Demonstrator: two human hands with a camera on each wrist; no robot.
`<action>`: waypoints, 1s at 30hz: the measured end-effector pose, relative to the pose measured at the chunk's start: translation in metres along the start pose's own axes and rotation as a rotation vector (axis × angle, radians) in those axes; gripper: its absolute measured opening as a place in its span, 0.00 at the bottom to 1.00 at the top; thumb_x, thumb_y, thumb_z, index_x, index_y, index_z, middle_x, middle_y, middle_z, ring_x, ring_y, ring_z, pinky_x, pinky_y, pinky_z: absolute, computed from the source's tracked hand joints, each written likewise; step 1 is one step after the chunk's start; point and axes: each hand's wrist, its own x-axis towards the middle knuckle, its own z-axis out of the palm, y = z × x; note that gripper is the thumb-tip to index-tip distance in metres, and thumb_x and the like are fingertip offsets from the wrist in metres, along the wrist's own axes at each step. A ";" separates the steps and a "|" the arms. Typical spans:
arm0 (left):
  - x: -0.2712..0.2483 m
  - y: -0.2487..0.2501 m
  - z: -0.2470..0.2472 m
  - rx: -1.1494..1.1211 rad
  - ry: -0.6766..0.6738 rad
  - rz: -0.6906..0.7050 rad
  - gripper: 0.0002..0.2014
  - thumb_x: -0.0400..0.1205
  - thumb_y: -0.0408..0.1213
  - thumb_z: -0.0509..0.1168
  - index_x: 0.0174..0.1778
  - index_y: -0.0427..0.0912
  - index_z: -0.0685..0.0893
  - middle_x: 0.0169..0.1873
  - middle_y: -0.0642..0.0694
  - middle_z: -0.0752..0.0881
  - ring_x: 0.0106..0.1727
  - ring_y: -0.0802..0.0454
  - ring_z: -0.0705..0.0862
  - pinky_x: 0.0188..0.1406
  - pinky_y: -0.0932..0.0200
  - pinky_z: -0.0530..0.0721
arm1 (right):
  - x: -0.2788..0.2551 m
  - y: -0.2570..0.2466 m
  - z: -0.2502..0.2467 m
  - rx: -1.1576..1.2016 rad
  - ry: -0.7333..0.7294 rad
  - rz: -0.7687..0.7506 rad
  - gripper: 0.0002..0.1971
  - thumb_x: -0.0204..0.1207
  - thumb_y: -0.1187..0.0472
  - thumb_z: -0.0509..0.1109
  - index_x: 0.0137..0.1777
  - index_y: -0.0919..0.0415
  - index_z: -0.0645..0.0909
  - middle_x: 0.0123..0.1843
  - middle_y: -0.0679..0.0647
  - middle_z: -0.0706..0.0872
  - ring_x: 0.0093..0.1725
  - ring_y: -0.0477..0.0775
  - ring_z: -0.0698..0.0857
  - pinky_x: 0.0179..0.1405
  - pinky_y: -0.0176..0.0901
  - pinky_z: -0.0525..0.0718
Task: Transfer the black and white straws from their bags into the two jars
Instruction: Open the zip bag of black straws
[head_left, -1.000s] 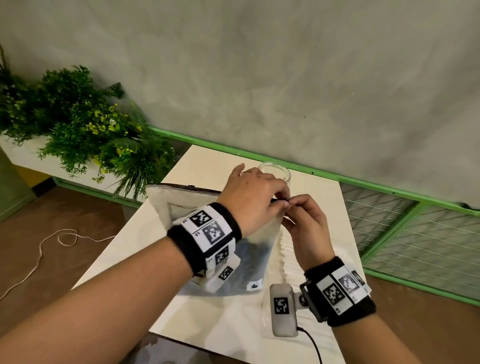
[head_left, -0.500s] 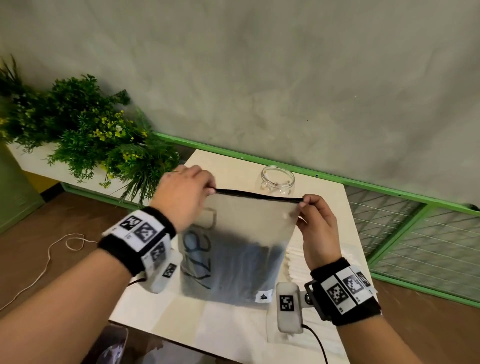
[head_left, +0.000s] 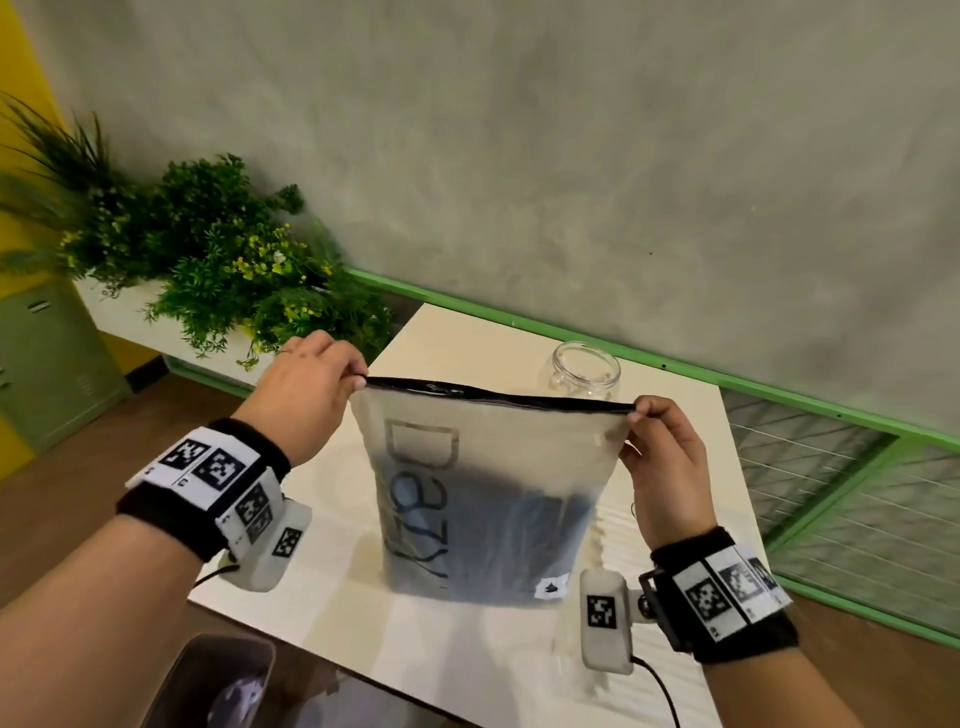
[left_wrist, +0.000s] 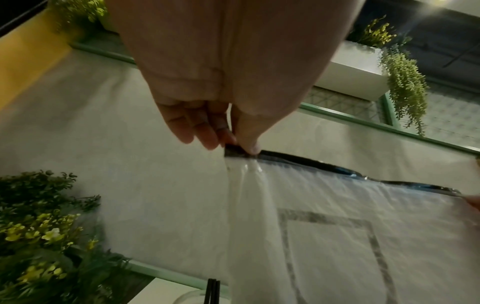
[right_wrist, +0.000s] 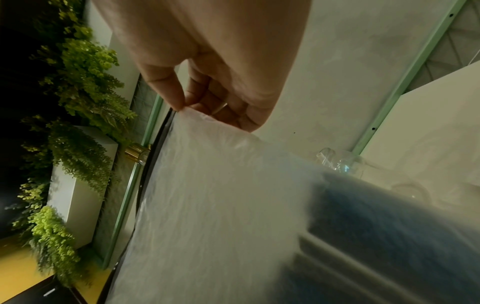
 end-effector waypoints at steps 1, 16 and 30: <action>-0.001 0.004 -0.002 0.014 0.001 -0.011 0.07 0.82 0.37 0.63 0.54 0.43 0.81 0.51 0.41 0.77 0.54 0.37 0.74 0.55 0.44 0.72 | -0.001 0.000 0.000 -0.002 -0.007 0.000 0.17 0.79 0.77 0.56 0.36 0.56 0.76 0.32 0.47 0.78 0.32 0.44 0.76 0.33 0.32 0.79; 0.010 0.142 0.022 0.109 -0.096 0.440 0.18 0.77 0.56 0.64 0.61 0.56 0.75 0.54 0.53 0.75 0.59 0.50 0.71 0.56 0.53 0.67 | -0.007 -0.009 0.004 -0.078 -0.207 -0.008 0.08 0.73 0.72 0.63 0.38 0.58 0.75 0.32 0.46 0.77 0.33 0.46 0.75 0.33 0.35 0.75; 0.010 0.139 0.022 0.105 -0.115 0.476 0.14 0.83 0.57 0.54 0.54 0.55 0.79 0.49 0.55 0.86 0.53 0.49 0.79 0.51 0.51 0.68 | -0.005 -0.008 -0.003 -0.149 -0.205 -0.028 0.12 0.79 0.78 0.59 0.42 0.61 0.75 0.35 0.49 0.78 0.37 0.47 0.77 0.40 0.37 0.81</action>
